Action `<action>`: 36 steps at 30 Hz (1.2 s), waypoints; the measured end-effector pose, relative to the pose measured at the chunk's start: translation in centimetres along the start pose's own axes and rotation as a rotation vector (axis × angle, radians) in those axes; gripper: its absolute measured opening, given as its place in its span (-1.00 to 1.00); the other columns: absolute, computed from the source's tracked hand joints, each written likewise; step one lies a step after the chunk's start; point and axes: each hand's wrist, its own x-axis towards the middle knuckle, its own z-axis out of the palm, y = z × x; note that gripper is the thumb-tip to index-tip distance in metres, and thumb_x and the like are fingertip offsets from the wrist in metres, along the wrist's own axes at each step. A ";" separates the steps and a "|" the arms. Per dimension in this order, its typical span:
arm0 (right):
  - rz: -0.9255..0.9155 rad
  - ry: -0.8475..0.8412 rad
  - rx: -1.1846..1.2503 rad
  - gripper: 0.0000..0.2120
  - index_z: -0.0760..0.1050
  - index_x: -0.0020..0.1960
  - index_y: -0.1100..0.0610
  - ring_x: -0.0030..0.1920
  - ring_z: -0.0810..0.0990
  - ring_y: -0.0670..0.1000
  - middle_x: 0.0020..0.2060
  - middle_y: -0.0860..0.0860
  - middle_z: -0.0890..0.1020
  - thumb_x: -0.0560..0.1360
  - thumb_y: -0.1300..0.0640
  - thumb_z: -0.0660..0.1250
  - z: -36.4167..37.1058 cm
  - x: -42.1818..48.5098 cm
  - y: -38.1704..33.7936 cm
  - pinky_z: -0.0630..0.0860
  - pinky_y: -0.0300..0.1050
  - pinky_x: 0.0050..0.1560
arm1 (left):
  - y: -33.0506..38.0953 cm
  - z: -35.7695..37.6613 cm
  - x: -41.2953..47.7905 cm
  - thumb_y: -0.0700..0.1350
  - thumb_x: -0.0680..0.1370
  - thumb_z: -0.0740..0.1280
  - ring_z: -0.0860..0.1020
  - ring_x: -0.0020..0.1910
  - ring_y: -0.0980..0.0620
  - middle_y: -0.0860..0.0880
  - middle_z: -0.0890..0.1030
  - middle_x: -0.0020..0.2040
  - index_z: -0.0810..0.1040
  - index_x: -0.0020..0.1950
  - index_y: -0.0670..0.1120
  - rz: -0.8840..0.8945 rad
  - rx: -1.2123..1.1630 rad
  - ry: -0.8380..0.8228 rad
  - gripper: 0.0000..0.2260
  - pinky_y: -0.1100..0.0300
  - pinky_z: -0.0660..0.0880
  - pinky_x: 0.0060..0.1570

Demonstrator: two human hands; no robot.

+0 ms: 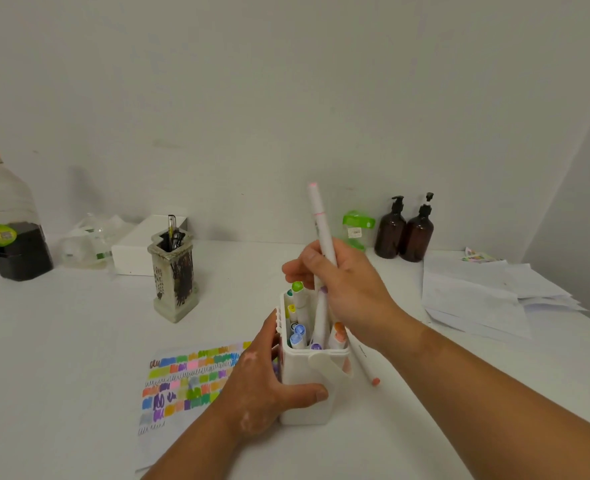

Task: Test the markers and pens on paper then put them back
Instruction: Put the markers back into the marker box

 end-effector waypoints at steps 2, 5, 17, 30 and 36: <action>0.058 -0.030 -0.116 -0.81 0.57 -0.15 0.02 0.02 0.73 0.00 -0.07 -0.02 0.76 0.63 0.06 0.29 -0.1 -0.8 0.8 0.61 0.09 0.18 | -0.2 0.0 0.0 0.34 0.10 0.62 0.60 0.14 0.16 0.29 0.51 0.24 0.12 0.49 0.32 0.011 -0.016 0.002 0.08 0.29 0.61 -0.03; 0.121 -0.010 -0.184 -0.81 0.64 -0.19 -0.03 -0.02 0.71 0.00 -0.08 -0.06 0.75 0.58 0.01 0.34 -0.5 -1.6 1.1 0.64 0.03 0.08 | -0.3 0.0 0.1 0.32 0.11 0.63 0.61 0.14 0.14 0.26 0.54 0.24 0.13 0.52 0.28 0.023 -0.021 0.003 0.09 0.27 0.62 -0.03; -0.068 0.138 -0.392 -0.75 0.58 -0.23 0.01 -0.46 0.56 -0.18 -0.46 -0.17 0.59 0.49 -0.13 0.49 -3.1 1.1 -1.6 0.45 -0.34 -0.44 | -0.1 0.1 0.0 0.33 0.12 0.62 0.58 0.21 0.13 0.29 0.48 0.31 0.08 0.50 0.36 0.017 -0.005 0.010 0.08 0.23 0.61 0.08; -0.093 -0.019 -0.230 -0.93 0.69 -0.13 -0.06 -0.28 0.69 -0.05 -0.24 -0.09 0.71 0.52 -0.02 0.48 -6.4 -0.3 -0.7 0.59 -0.26 -0.31 | 3.0 0.0 1.3 0.26 0.14 0.63 0.51 0.18 0.34 0.45 0.46 0.19 0.06 0.30 0.58 0.204 0.080 0.116 -0.05 0.47 0.53 -0.08; -0.061 -0.083 -0.528 -0.90 0.71 -0.12 -0.08 -0.26 0.61 -0.26 -0.30 -0.21 0.69 0.48 -0.08 0.50 -5.9 -0.6 0.5 0.44 -0.43 -0.28 | 2.9 0.4 2.2 0.14 0.18 0.67 0.52 0.26 0.13 0.19 0.48 0.31 0.14 0.51 0.17 0.259 0.216 0.104 0.04 0.09 0.55 0.24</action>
